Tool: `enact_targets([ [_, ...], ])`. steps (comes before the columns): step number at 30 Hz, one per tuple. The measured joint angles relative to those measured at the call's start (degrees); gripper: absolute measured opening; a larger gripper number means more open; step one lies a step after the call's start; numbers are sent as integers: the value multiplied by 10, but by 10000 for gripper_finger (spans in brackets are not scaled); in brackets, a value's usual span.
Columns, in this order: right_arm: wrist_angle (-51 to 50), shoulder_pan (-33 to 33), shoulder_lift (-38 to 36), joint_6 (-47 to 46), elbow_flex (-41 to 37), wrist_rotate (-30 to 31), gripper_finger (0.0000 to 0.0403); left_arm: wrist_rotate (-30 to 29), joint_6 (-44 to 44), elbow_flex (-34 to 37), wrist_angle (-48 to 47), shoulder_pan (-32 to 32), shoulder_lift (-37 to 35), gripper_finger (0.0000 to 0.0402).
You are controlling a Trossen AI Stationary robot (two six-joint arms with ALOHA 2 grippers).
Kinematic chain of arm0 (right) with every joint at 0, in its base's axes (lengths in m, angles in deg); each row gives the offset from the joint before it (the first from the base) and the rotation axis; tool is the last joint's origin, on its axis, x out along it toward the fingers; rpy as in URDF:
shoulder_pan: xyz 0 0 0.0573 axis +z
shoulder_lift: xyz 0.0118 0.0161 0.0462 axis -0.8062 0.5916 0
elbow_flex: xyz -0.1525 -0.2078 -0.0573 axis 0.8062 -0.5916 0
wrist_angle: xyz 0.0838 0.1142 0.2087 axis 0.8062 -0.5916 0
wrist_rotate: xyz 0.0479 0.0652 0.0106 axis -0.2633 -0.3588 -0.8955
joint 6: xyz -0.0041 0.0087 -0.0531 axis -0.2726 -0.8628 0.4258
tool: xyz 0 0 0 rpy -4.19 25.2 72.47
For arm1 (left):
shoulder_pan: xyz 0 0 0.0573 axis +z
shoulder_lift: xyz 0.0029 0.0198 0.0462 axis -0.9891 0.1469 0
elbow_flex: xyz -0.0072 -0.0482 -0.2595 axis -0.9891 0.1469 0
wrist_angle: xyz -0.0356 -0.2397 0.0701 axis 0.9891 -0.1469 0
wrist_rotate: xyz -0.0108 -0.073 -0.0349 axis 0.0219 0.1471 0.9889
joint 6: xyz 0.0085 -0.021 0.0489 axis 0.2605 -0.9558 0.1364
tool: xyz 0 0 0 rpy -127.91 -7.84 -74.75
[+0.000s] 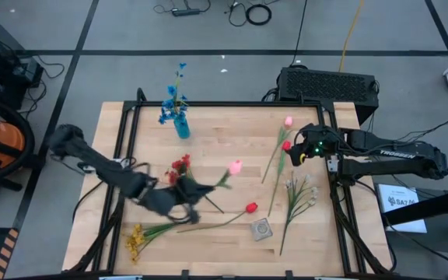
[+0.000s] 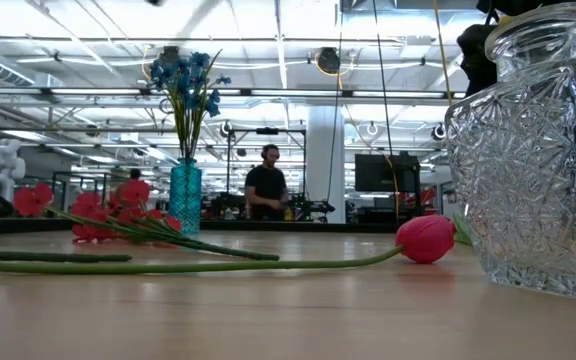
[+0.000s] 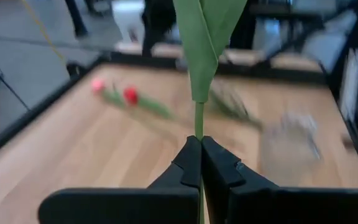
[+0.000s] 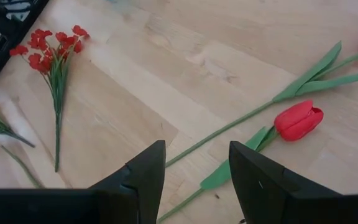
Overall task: Sort flowers into vase by color
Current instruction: Put the left pink flower into the transparent vase
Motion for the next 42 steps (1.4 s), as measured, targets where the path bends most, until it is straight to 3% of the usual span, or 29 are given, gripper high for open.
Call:
enact_targets([
  [3,-10,0,0,17,0,-9,169,37,108,0,216,32,71,1],
  [6,-18,0,0,41,0,-31,169,112,171,-11,451,58,156,1],
  [9,-25,0,0,62,0,-47,169,134,199,-55,568,72,237,1],
  [14,-25,0,0,105,0,-65,169,203,184,-198,534,81,342,1],
  [17,-25,0,0,126,0,-77,169,213,189,-245,524,84,372,1],
  [24,-45,0,0,167,0,-89,169,148,157,-285,423,64,373,1],
  [32,-46,0,0,184,0,-87,169,29,142,-292,405,14,372,1],
  [42,-27,0,0,183,0,-87,169,58,141,-292,394,14,379,1],
])
